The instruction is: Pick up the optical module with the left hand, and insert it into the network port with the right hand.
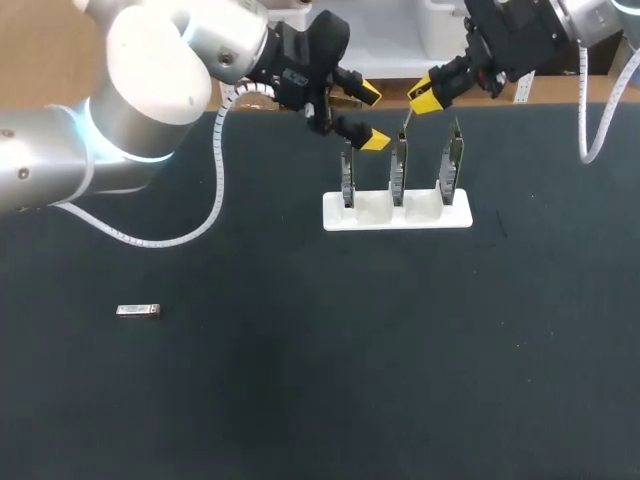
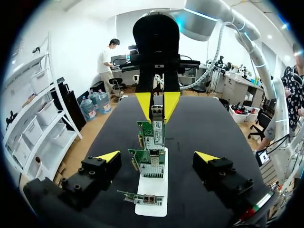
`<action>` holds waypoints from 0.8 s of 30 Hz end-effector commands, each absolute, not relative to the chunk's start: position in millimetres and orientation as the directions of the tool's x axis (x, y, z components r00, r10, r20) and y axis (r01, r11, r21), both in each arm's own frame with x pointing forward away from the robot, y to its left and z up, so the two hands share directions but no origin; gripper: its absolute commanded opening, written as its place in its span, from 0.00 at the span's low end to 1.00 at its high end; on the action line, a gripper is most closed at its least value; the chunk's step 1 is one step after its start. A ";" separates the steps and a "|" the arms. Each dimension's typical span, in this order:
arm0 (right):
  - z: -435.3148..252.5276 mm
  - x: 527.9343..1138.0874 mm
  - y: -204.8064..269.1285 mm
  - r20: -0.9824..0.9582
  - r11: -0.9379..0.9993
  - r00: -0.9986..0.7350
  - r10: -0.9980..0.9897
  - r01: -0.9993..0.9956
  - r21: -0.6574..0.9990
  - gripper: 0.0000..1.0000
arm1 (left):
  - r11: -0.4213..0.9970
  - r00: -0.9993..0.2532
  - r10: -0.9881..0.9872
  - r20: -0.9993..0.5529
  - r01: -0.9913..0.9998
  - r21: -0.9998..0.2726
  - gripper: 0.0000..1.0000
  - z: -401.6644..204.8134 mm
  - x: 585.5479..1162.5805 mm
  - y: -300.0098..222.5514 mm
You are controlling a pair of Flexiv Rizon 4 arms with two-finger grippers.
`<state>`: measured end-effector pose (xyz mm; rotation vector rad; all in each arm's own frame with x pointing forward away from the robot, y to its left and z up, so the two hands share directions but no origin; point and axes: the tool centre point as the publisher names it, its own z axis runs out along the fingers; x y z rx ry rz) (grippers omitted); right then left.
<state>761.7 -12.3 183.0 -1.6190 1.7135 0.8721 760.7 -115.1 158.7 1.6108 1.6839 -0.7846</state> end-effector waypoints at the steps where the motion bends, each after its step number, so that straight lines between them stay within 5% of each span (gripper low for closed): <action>1: 183.6 759.7 -12.6 -0.804 0.035 -0.060 -0.592 -0.998 0.048 0.00 | 0.053 -0.016 0.598 -0.802 0.998 0.020 1.00 157.9 763.2 -117.1; 24: 181.3 761.3 -14.4 -0.803 0.041 -0.067 -0.593 -0.998 0.053 0.00 | 0.054 -0.061 0.616 -0.786 0.998 -0.035 1.00 152.4 767.0 -119.4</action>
